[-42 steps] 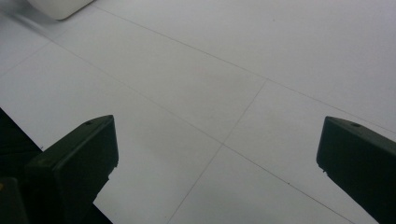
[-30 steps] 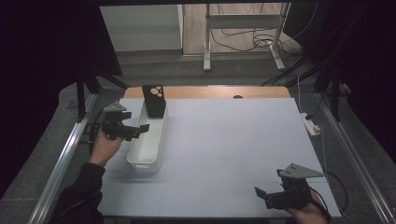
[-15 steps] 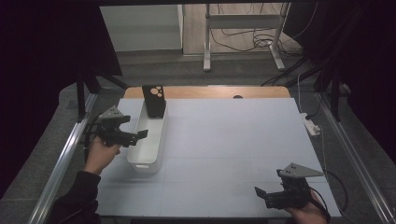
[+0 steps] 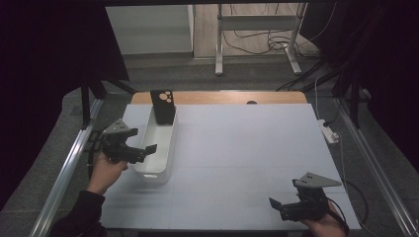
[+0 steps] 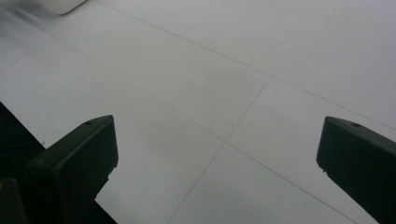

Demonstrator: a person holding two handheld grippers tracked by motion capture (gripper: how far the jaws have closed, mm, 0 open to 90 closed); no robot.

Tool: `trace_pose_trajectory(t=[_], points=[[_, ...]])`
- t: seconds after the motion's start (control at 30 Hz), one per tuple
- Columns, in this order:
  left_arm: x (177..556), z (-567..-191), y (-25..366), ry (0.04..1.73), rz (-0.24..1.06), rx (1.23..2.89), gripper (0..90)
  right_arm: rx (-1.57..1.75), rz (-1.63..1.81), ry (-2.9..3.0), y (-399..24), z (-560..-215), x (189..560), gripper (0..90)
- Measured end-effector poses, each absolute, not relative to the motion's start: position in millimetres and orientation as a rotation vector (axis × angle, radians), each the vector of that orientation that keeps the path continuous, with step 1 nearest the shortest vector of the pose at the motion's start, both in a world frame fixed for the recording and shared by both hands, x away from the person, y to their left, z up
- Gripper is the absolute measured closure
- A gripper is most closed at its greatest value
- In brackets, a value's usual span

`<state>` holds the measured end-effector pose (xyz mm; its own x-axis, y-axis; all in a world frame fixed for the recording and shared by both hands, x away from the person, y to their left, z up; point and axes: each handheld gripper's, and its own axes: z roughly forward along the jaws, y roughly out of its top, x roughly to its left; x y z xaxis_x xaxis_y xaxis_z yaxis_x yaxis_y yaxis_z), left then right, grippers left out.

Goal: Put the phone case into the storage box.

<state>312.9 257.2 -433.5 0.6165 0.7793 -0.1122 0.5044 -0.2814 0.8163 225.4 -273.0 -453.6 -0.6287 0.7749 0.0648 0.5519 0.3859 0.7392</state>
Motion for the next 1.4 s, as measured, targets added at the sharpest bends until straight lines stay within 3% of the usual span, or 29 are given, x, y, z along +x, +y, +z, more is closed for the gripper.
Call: trace_pose_trajectory(t=[1.4], points=[[260.0, -438.6, 255.8, 1.027, 0.379, 1.932, 0.0, 1.172, 1.081, 2.372, -271.4, -454.2, 227.5, 0.0]])
